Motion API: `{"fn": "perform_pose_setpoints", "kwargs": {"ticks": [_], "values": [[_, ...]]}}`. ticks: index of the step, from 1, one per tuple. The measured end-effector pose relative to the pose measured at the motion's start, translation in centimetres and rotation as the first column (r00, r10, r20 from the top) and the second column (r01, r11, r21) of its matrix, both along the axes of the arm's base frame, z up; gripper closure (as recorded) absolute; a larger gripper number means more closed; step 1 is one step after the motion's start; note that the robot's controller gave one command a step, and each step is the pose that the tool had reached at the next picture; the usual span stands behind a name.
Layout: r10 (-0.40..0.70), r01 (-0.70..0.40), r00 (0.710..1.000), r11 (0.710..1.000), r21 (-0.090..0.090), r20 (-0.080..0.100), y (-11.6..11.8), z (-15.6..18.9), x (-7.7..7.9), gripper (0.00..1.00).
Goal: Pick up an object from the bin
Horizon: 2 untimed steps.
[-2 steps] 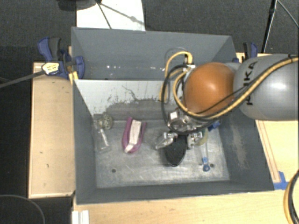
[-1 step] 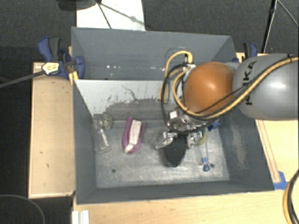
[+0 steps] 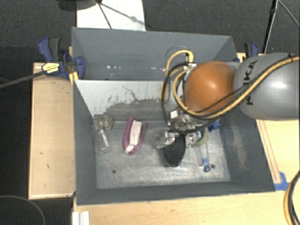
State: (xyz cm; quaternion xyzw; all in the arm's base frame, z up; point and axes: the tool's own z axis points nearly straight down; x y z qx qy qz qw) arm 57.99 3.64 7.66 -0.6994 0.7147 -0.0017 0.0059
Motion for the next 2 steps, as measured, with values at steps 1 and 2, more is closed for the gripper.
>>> {"fn": "perform_pose_setpoints", "kwargs": {"ticks": [1, 2], "values": [[-0.009, 0.009, 1.000, 1.000, 0.000, -0.003, 0.08, 0.82, 0.08, 1.00], [-0.016, 0.016, 1.000, 1.000, 0.001, -0.002, 0.19, 1.45, 0.15, 1.00]]}}
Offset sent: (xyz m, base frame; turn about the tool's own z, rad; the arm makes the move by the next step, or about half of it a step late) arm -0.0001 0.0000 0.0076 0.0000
